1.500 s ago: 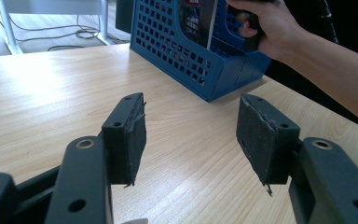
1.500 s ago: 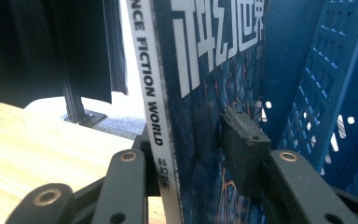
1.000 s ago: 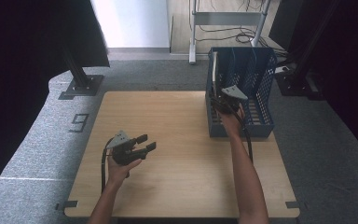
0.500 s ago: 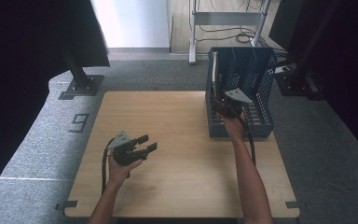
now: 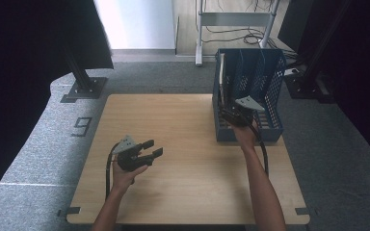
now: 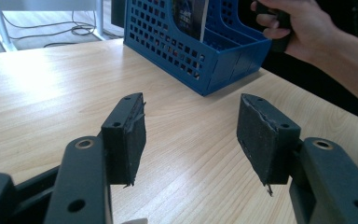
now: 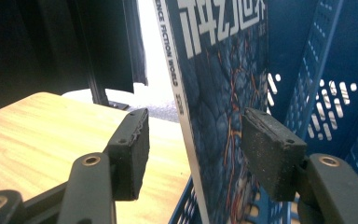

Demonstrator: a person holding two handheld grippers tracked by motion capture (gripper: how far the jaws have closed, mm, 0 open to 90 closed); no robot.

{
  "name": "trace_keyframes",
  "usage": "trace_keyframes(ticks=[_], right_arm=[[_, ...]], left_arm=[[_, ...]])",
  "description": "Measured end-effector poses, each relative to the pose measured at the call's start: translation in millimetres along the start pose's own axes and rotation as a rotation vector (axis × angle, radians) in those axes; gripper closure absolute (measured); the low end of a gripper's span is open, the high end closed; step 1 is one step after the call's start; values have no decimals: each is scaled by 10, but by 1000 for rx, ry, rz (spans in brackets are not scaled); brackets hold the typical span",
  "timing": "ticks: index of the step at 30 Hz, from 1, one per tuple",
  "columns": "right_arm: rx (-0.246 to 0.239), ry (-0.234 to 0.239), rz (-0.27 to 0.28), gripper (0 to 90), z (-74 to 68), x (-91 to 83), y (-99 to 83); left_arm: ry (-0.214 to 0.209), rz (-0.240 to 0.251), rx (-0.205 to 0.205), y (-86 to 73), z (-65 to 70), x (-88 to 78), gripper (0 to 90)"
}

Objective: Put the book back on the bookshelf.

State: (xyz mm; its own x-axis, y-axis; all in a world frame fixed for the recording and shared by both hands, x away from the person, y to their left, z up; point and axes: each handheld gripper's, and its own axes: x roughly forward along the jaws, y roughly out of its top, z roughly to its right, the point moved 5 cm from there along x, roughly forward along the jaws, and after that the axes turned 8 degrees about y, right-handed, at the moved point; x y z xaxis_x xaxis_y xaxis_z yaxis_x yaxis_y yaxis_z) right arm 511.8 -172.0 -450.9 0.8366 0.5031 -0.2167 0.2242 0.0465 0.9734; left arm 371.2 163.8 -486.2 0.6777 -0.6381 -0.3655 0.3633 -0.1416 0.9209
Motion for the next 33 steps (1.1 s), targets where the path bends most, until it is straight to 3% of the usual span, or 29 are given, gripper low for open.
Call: trace_keyframes(ticks=[10,17,25,33], right_arm=[[-12,42,20,420,-109,-238,-37],[-18,80,22,413,-269,-384,-113],[-14,115,9,411,-447,-554,-287],[-5,142,-1,409,-501,-742,-472]], left_arm=[[16,-10,13,-27,9,15,423],[29,-22,12,-55,-13,17,422],[42,-29,6,-82,-44,11,421],[47,-44,2,-127,-57,13,421]])
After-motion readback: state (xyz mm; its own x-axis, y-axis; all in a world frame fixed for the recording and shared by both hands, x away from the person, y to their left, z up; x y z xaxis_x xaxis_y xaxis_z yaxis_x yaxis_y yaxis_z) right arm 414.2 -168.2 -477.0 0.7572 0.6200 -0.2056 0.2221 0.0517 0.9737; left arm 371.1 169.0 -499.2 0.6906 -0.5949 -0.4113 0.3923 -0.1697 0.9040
